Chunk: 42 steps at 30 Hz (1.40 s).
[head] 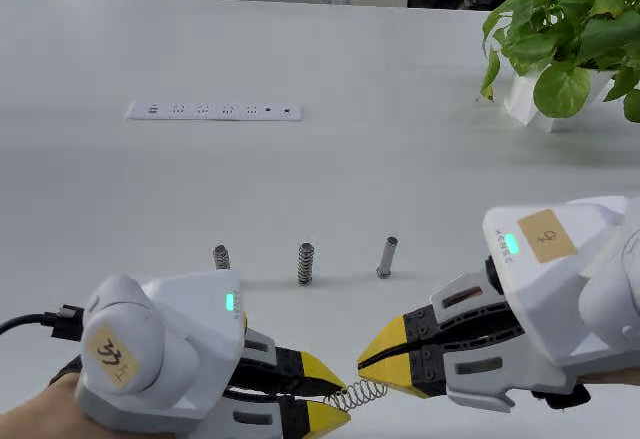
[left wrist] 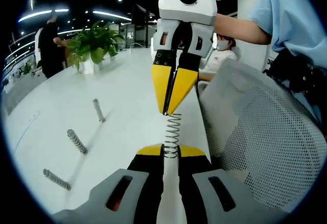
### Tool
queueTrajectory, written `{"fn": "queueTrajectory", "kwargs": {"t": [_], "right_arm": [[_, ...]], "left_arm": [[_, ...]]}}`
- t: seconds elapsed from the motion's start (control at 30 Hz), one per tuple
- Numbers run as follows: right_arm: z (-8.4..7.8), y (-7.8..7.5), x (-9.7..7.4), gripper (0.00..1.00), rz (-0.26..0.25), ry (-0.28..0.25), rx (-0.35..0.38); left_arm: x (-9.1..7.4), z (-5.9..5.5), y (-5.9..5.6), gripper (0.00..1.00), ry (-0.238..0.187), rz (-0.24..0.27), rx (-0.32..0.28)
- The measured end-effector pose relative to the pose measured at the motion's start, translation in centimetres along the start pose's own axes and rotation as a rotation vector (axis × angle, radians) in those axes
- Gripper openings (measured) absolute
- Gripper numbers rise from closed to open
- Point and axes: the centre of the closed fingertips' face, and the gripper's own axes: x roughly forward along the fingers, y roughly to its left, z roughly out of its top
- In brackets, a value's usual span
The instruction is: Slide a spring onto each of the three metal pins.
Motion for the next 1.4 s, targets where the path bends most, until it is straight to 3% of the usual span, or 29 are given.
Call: {"fn": "queueTrajectory", "kwargs": {"t": [0.2, 0.3, 0.33, 0.67, 1.4], "right_arm": [[-0.1, -0.1, -0.3, 0.00, 0.000, -0.003, 0.012], [-0.5, 0.1, -0.5, 0.15, 0.015, 0.014, 0.040], [-0.7, 0.1, -0.5, 0.16, 0.018, 0.020, 0.039], [-1.5, 0.3, -0.4, 0.07, 0.033, 0.039, 0.047], [-0.5, 0.5, -0.3, 0.06, 0.034, 0.052, -0.019]], "left_arm": [[0.0, 0.0, 0.1, 0.06, -0.003, 0.003, -0.005], [-0.1, 0.1, 0.3, 0.06, -0.008, 0.005, -0.006], [-0.1, 0.2, 0.3, 0.06, -0.011, 0.005, -0.006], [-0.1, 0.7, 0.5, 0.06, -0.027, 0.004, -0.004], [0.3, 0.7, 0.3, 0.06, -0.020, -0.005, -0.001]]}}
